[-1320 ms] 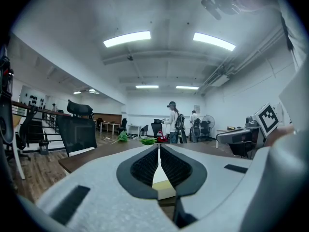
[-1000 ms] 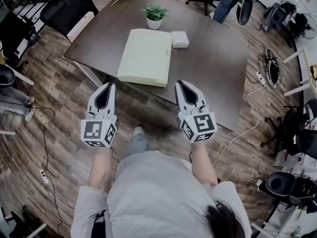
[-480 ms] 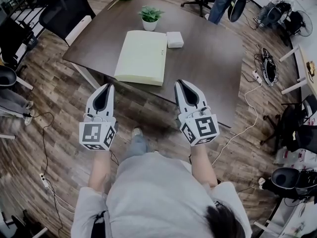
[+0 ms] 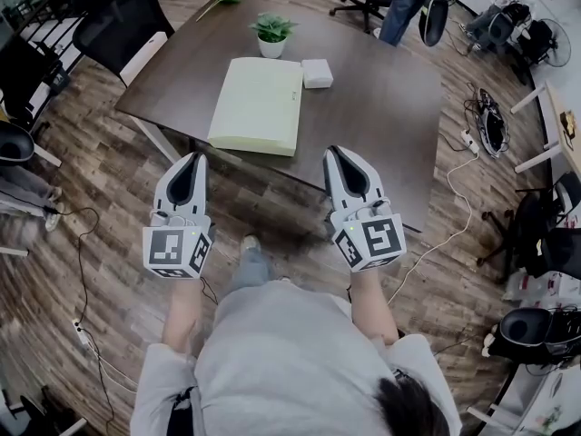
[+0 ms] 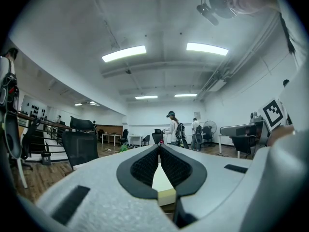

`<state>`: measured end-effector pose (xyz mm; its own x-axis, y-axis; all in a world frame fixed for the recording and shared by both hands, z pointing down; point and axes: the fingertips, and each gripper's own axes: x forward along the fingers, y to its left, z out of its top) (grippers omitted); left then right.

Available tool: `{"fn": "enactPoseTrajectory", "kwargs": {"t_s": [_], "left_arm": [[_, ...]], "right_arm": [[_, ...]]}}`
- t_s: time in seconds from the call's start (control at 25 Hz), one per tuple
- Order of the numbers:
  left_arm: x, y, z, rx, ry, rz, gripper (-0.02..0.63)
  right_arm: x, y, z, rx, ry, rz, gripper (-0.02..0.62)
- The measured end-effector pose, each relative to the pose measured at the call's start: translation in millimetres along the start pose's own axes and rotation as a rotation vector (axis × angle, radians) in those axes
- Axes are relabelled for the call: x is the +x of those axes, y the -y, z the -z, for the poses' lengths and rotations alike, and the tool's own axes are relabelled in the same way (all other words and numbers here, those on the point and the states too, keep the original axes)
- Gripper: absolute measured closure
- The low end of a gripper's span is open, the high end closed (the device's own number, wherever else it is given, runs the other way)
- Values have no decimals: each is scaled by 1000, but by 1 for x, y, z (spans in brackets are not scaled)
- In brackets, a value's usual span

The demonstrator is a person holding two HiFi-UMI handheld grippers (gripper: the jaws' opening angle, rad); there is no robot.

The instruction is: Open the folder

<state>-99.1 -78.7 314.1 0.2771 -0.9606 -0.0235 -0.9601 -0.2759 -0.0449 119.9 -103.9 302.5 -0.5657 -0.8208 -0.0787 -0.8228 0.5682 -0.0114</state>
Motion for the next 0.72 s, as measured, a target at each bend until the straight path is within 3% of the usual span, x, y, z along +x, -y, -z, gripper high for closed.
{"fn": "enactPoseTrajectory", "kwargs": {"t_s": [0.72], "left_arm": [[-14,12,-10,7,29,5,589]], "right_arm": [[-21,-4,-19,-36,37,9,580]]}}
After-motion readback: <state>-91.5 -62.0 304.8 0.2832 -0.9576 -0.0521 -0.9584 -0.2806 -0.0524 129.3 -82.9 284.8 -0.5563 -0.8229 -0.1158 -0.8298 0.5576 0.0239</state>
